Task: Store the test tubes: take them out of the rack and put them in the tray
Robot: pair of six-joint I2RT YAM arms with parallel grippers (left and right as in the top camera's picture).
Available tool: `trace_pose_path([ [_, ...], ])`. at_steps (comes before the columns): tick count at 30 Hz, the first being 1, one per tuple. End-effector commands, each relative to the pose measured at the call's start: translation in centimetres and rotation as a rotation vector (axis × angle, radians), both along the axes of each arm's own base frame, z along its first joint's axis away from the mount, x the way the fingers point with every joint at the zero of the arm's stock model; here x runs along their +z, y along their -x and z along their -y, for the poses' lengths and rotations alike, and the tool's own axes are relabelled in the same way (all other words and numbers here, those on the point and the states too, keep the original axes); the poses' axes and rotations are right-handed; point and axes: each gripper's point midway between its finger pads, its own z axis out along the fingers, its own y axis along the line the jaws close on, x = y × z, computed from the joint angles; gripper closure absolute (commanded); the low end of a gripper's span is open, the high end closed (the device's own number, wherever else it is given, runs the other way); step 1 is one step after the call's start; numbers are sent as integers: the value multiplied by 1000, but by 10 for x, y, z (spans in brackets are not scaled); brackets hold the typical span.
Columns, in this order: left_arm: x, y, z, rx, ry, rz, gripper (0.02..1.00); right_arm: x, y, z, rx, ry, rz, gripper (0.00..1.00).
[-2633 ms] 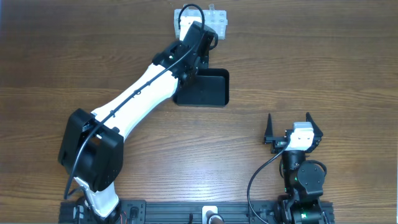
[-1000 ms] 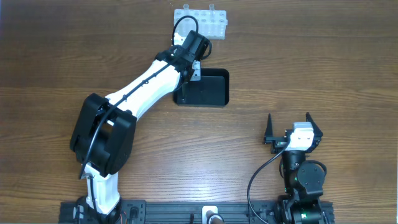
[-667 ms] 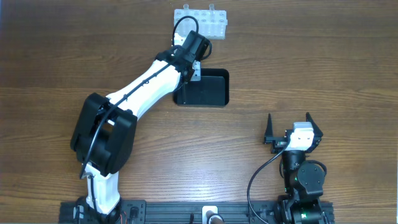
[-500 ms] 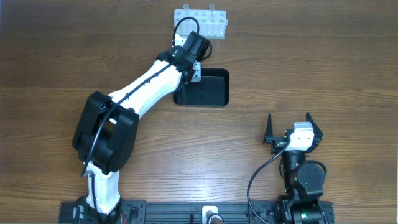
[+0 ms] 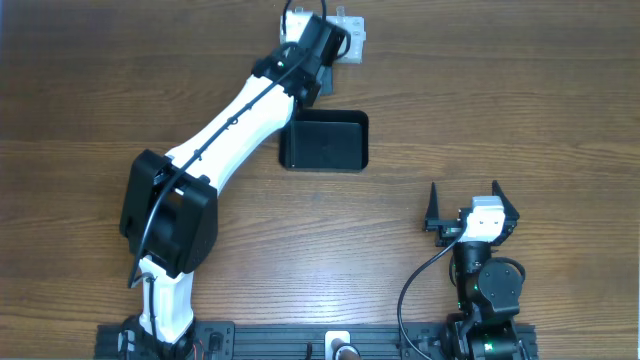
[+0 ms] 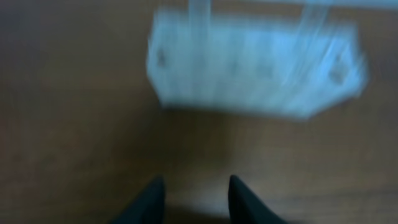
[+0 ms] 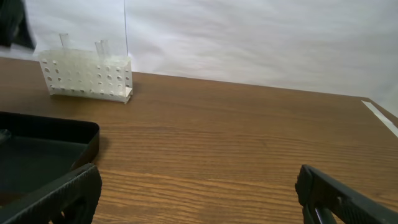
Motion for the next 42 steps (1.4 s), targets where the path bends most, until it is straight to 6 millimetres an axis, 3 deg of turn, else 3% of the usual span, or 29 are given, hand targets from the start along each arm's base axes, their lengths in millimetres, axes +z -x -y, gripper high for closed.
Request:
trace_pose_path([
  [1,31,-25,-19,107,-44,154,564,-2,0,0,3,-5,0,9],
  [5,38,-42,-21,114,-40,223,467,-2,0,0,3,-5,0,9],
  [11,29,-64,-25,78,-44,262,349,-2,0,0,3,-5,0,9],
  [18,8,-88,-28,17,20,261,358,-2,0,0,3,-5,0,9],
  [25,5,-109,-11,-106,13,323,375,-2,0,0,3,-5,0,9],
  [42,-12,-120,-1,-129,24,321,395,-2,0,0,3,-5,0,7],
])
